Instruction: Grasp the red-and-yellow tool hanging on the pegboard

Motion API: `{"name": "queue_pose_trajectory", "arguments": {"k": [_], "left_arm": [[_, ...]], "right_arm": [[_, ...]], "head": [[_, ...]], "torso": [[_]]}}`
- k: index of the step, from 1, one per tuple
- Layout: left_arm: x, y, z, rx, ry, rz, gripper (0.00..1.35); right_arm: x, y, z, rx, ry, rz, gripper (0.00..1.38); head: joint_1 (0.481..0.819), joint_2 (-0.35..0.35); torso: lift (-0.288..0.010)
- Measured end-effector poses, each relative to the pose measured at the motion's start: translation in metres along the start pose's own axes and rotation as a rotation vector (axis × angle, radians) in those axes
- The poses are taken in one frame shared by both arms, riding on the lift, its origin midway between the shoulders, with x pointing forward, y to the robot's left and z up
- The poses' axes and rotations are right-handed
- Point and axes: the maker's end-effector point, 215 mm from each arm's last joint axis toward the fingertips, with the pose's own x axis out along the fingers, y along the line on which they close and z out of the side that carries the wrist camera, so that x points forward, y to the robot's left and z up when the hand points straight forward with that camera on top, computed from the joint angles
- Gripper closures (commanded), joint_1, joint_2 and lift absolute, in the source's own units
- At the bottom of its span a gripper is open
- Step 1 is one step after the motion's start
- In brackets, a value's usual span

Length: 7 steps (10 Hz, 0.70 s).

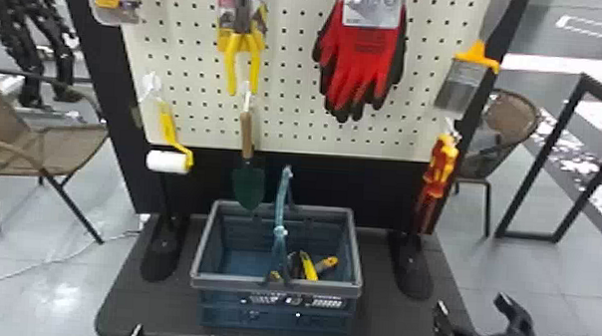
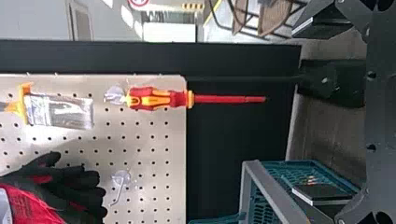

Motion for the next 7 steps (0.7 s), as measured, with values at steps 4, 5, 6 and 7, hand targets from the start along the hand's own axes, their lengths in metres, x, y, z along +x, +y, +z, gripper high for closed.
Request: {"name": "queue_pose_trajectory", "arguments": {"k": [4,5,6,7], "left_arm": [[0.004,-0.002,0.003,0.000,-0.006,-0.004,0.13],[0.005,-0.003,0.004,-0.001,-0.008,-0.006,0.13],[0.006,-0.004,0.004,-0.001,-0.008,-0.008,0.13],[0.007,-0.005,0.004,-0.002,-0.010,-0.010,0.13]], "right_arm": [[0.061,-0.014,0.033,0.003,-0.014,0.132,0.13],[0.074,-0.016,0.038,0.002,-0.003,0.161,0.13],[0.085,-0.020,0.047,-0.006,-0.004,0.181,0.13],[0.095,-0.025,0.053,-0.009,-0.009,0.184,0.13]], "head": [[0.549,0.000],[0.549,0.000],[0.549,0.000],[0.549,0.000]], "torso": [[-0.100],[-0.100],[-0.100],[-0.100]]}}
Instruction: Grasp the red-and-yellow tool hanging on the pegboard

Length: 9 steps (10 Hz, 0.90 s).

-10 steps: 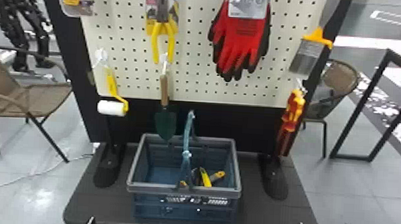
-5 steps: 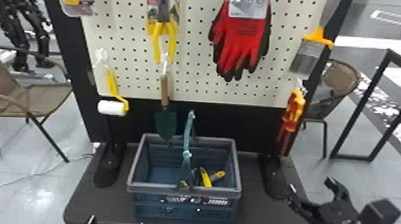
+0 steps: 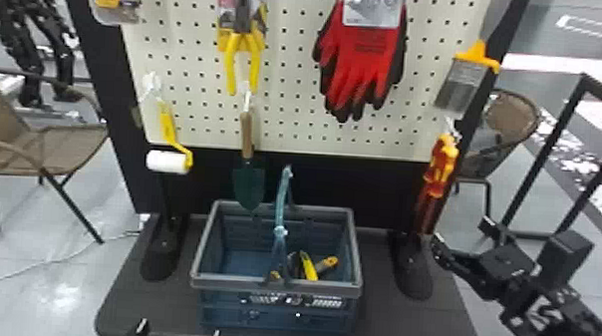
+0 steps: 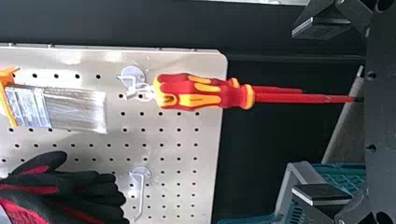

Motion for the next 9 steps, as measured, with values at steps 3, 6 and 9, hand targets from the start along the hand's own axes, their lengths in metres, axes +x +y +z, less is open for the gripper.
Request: {"name": "queue_pose_trajectory", "arguments": {"k": [3,6,9], "left_arm": [[0.005,-0.005,0.002,-0.004,-0.006,-0.009,0.13],[0.011,-0.010,0.003,-0.009,-0.012,-0.020,0.13],[0.016,-0.014,0.006,-0.016,-0.023,-0.028,0.13]], "right_arm": [[0.027,-0.002,0.011,0.026,0.022,0.082,0.13],[0.050,-0.006,0.032,0.063,0.016,0.142,0.13],[0.071,0.023,0.025,0.180,0.028,0.249,0.13]], "head": [[0.549,0.000],[0.549,0.000],[0.549,0.000]], "torso": [[-0.100],[-0.100],[-0.100]]}}
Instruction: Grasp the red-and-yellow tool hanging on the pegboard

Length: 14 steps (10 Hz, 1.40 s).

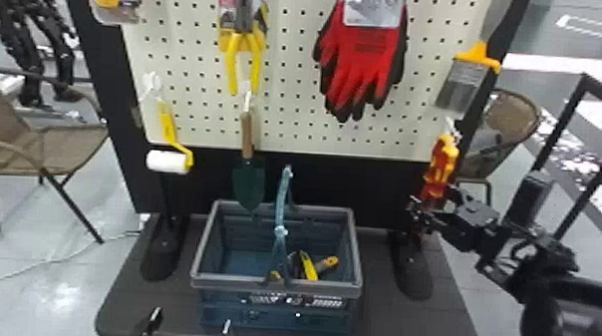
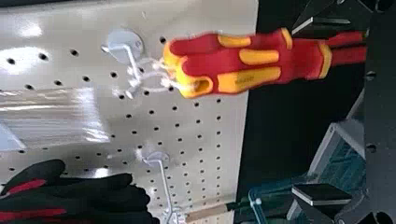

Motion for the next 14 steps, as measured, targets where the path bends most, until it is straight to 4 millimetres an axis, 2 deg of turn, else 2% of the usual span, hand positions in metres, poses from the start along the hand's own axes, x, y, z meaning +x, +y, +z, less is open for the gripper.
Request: {"name": "queue_pose_trajectory", "arguments": {"k": [2,3,4,7,8,14], "left_arm": [[0.003,-0.004,0.001,-0.003,-0.005,-0.008,0.13],[0.004,-0.004,0.001,-0.004,-0.004,-0.009,0.13],[0.004,-0.004,0.000,-0.004,-0.004,-0.009,0.13],[0.005,-0.005,0.001,-0.004,-0.006,-0.011,0.13],[0.004,-0.004,0.001,-0.004,-0.006,-0.011,0.13],[0.004,-0.005,0.000,-0.003,-0.004,-0.015,0.13]], "right_arm": [[0.008,0.002,0.006,-0.004,0.002,0.016,0.14],[0.009,0.001,0.009,-0.011,0.001,0.016,0.22],[0.010,-0.001,0.011,-0.016,0.001,0.016,0.43],[0.009,-0.004,0.010,-0.005,0.003,0.004,1.25],[0.009,-0.006,0.008,-0.002,0.005,-0.008,1.30],[0.007,-0.007,0.007,-0.019,0.010,-0.021,1.30]], "head": [[0.549,0.000],[0.549,0.000],[0.549,0.000],[0.549,0.000],[0.549,0.000],[0.549,0.000]], "torso": [[-0.100],[-0.100],[-0.100],[-0.100],[-0.100],[-0.100]]}}
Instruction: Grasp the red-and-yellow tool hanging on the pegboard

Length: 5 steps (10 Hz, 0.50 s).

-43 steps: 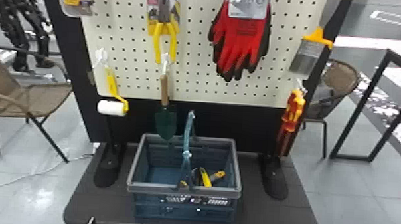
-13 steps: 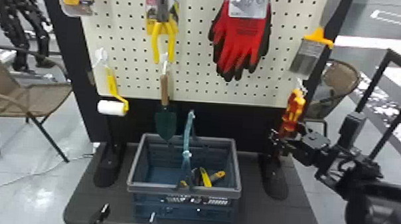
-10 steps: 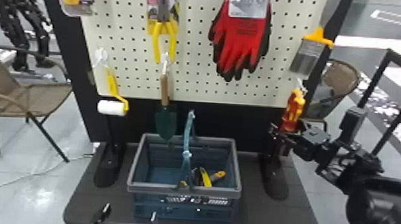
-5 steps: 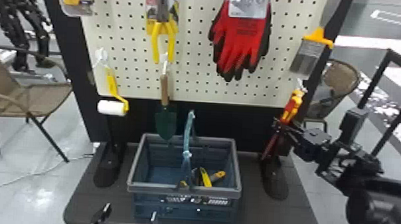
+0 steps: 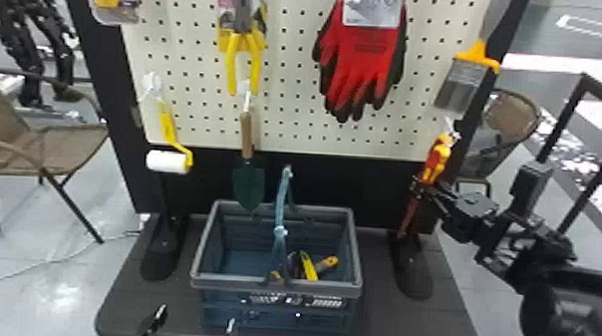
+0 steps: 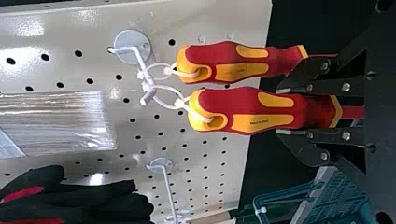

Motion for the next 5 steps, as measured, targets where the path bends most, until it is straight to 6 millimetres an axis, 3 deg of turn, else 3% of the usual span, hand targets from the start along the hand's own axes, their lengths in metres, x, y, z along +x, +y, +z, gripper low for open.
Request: {"name": "queue_pose_trajectory", "arguments": {"k": [5], "left_arm": [[0.0001,-0.0001,0.0002,0.000,0.000,0.000,0.13]], "right_arm": [[-0.0006,-0.0005,-0.0033,0.006,0.006,-0.002,1.30]], "head": [[0.549,0.000]], "torso": [[-0.100]]}}
